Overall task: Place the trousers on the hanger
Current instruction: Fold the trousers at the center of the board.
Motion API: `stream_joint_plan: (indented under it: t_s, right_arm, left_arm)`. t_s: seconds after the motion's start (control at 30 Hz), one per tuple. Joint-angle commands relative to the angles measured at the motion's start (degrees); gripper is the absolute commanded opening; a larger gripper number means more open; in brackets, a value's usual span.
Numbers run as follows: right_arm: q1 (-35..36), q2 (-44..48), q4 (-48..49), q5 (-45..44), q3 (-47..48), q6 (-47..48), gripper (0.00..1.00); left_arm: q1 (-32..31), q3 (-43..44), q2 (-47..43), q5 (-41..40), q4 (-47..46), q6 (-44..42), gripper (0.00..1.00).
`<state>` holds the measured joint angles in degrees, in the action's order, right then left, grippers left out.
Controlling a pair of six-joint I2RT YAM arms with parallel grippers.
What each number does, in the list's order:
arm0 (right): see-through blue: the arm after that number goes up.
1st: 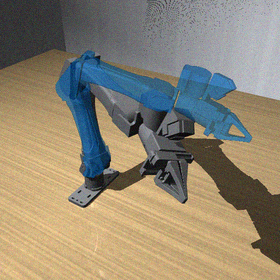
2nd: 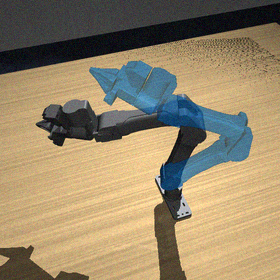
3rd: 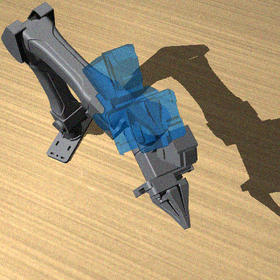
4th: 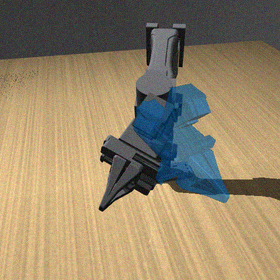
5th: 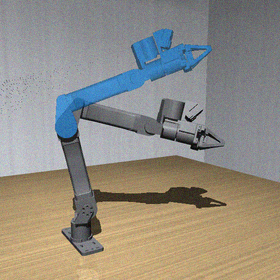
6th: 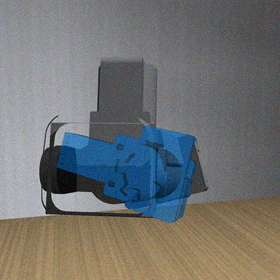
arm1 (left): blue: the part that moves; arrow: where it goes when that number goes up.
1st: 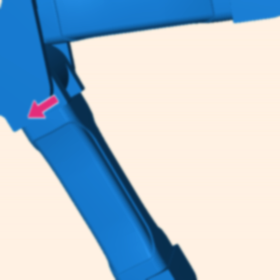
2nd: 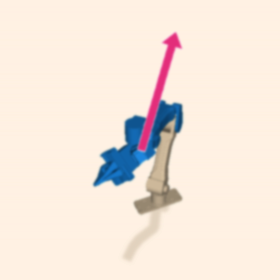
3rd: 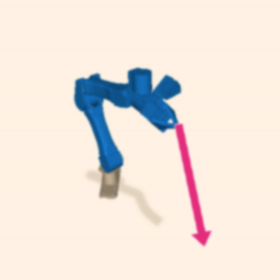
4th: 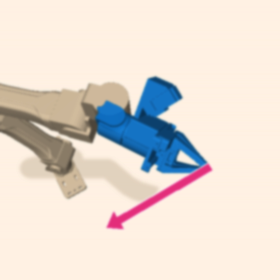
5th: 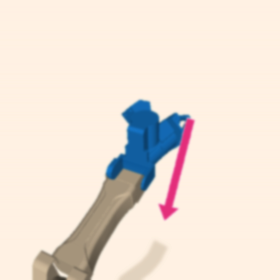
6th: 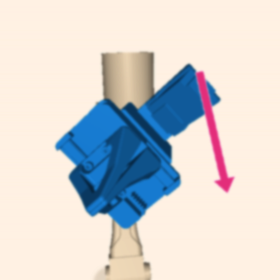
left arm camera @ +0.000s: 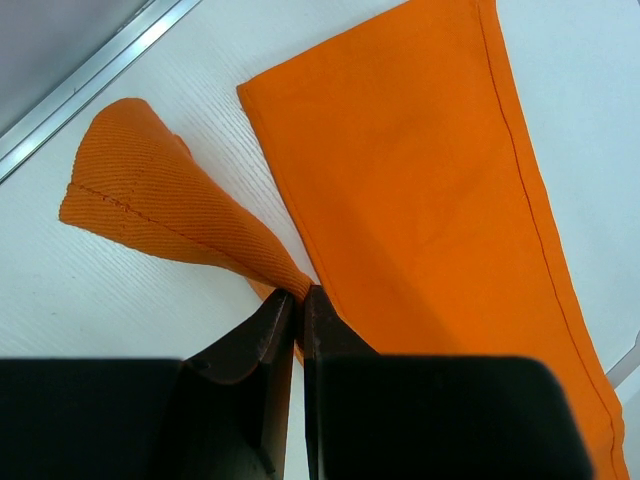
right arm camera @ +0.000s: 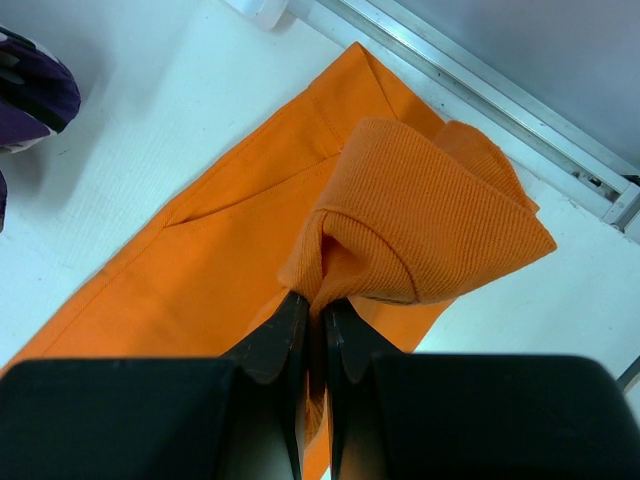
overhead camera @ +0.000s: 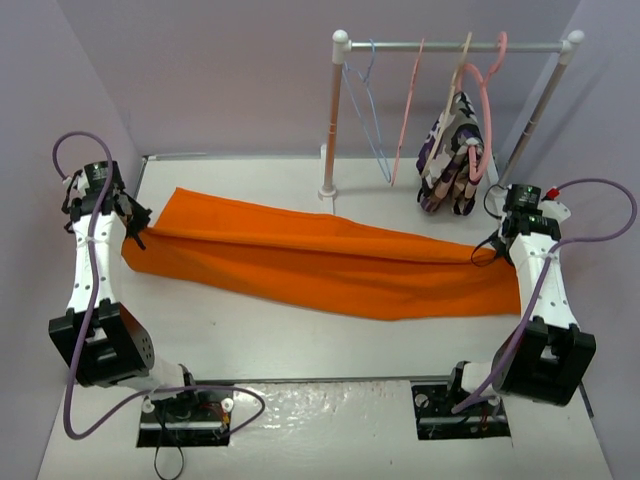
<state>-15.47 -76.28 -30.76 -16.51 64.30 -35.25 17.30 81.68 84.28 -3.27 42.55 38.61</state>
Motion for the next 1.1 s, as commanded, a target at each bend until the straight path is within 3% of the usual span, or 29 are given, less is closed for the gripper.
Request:
stream_joint_plan:
  t_s: [0.0,0.23,0.53,0.83,1.07]
  right_arm:
    - [-3.8,0.1,5.6,-10.5,4.2,0.0,0.00]
    - [-5.1,2.3,5.7,-7.7,3.9,1.0,0.00]
    - [-5.7,7.0,5.4,-10.3,1.4,1.1,0.00]
    - [-6.4,3.9,5.4,-9.1,5.5,0.1,0.00]
    - [-6.9,1.8,5.6,-9.4,6.4,0.0,0.00]
  left_arm:
    - [2.1,6.4,-2.0,-12.3,-7.0,-1.6,0.00]
    - [2.1,10.8,-2.5,-13.3,-4.0,-1.8,0.00]
    - [2.2,12.3,-3.1,-20.3,-0.1,-3.3,0.00]
    - [1.8,10.6,-1.7,-15.5,-4.6,-3.6,0.00]
    - [1.3,12.4,2.0,-17.0,-5.7,-4.7,0.00]
